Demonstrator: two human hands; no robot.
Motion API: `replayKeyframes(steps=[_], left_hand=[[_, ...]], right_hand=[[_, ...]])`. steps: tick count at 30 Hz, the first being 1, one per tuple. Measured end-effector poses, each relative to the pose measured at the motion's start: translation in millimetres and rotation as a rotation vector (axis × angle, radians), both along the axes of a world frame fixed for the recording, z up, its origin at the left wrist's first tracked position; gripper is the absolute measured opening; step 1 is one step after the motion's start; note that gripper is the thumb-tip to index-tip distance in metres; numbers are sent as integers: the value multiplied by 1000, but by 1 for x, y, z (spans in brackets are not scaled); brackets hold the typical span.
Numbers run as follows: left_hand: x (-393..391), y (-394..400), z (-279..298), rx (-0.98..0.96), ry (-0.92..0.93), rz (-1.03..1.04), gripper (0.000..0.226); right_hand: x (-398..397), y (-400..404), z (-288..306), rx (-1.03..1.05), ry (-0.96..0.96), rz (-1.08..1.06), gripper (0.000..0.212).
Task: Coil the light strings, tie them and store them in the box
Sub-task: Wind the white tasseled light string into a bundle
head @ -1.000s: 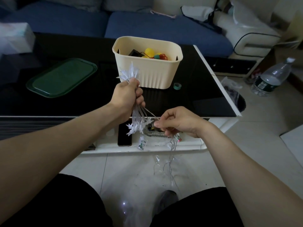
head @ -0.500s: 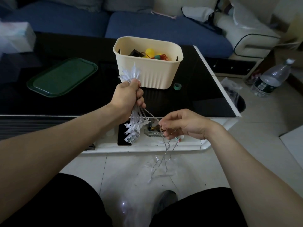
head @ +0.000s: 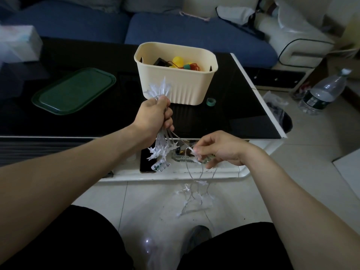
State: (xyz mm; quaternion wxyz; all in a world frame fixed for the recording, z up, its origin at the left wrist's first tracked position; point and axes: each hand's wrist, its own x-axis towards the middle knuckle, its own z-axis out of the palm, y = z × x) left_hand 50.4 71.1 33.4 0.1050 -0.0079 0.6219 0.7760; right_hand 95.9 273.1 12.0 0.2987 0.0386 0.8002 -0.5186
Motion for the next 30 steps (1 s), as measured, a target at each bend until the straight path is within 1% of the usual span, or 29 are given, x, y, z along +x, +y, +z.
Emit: replayKeyframes(steps=[9,14,18,24,30], left_hand=[[5,2,1,-61,2,-56,29],[9,6,1,-98,1,-142,29],[12,7,1,-108,6,-158,29],[10,4,3,-90,-9,-125,31],[6,0,2,-99,0,-70,31]], right_hand=[[2,-5,2,9,-21,26,18],[4,-10,6,42,-5,89,13],[4,-13,5,43,-89,87,16],[1,-3,-3,206,-169,48,18],[-9,14,-8,551,-146,0,11]])
